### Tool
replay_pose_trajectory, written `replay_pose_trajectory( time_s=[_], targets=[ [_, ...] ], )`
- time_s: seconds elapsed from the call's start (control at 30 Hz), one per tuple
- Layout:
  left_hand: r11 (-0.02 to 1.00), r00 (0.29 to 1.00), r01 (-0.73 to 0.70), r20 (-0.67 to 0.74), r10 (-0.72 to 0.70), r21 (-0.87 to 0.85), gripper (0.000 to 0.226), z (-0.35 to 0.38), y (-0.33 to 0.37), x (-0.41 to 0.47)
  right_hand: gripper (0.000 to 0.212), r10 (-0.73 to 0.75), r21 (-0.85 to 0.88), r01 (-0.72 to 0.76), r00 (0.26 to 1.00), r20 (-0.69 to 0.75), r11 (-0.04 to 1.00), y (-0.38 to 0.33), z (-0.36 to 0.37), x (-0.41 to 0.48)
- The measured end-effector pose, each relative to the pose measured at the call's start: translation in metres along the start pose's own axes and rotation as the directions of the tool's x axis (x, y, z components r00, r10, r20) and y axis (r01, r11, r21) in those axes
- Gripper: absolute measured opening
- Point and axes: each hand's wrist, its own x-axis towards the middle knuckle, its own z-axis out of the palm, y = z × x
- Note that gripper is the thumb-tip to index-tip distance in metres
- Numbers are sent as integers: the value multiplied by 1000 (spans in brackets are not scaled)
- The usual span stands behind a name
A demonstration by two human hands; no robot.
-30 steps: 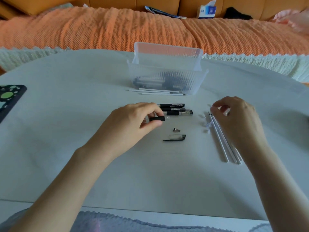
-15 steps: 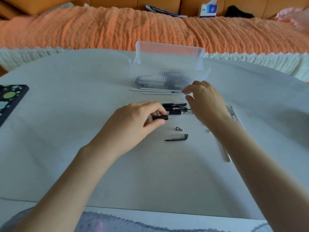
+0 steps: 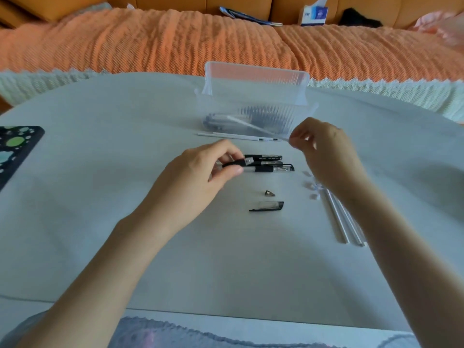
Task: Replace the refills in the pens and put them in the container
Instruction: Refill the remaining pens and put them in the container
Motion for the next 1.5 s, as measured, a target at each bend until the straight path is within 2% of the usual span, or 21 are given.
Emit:
replay_pose_trajectory(
  time_s=[0.1, 0.27, 0.63, 0.93, 1.27, 1.5],
  targets=[
    [993, 998, 45, -33, -49, -107, 6, -2, -2, 2, 6, 55, 282, -57, 998, 16, 958, -8, -19, -21],
    [986, 996, 73, -39, -79, -150, 8, -6, -4, 2, 20, 88, 428, -133, 988, 124, 894, -3, -21, -49],
    [989, 994, 79, -62, -88, -126, 8, -11, -5, 2, 21, 63, 437, -126, 986, 154, 891, 1, -17, -53],
    [990, 994, 84, -67, -92, -111, 9, -14, -5, 1, 20, 91, 471, -138, 989, 120, 872, 4, -21, -52],
    [991, 995, 83, -55, -89, -104, 8, -15, -5, 0, 21, 65, 415, -115, 989, 132, 902, 2, -22, -53],
    [997, 998, 56, -18, -55, 49, 11, -20, -12, -1, 22, 48, 358, -99, 988, 149, 929, 2, -24, -53]
  ],
)
